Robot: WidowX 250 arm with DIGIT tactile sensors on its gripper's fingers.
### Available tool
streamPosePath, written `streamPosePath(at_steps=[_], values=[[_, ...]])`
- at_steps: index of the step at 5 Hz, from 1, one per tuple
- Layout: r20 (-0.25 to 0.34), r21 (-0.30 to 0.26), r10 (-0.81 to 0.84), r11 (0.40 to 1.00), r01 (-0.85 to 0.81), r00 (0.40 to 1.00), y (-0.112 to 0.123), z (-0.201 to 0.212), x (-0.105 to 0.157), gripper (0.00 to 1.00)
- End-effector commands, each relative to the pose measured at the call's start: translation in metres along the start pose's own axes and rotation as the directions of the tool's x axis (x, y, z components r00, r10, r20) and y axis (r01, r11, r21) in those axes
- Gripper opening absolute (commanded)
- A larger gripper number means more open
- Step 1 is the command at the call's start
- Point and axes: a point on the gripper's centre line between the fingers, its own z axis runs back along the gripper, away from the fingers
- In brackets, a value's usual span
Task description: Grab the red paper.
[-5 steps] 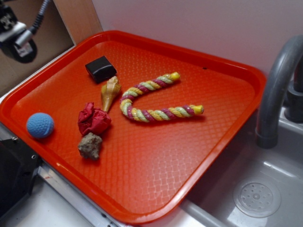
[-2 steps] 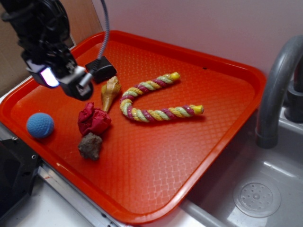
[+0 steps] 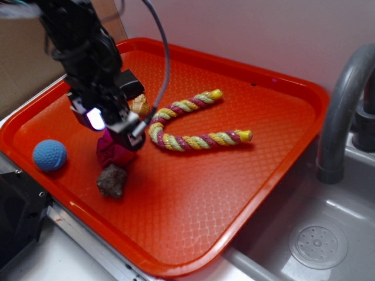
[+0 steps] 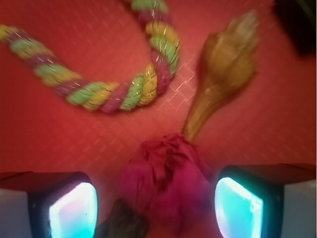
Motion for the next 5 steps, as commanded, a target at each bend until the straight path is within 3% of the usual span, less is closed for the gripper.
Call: streamPosePath(at_steps=[1,2,3,5], values=[[-0.065,0.006,-0.090,0.996,0.090,0.994,-0.005,-0.029,-0.004,1.00],[-0.062,0.030,-0.085,0.996,0.087,0.994,-0.002,-0.031,-0.006,0.00],[-0.053,0.038,-0.077,0.996,0.079,0.996,0.005,-0.025,-0.004,0.00],[-0.013,0.090,-0.148,0.985,0.148,0.989,0.012,0.038,0.034,0.00]])
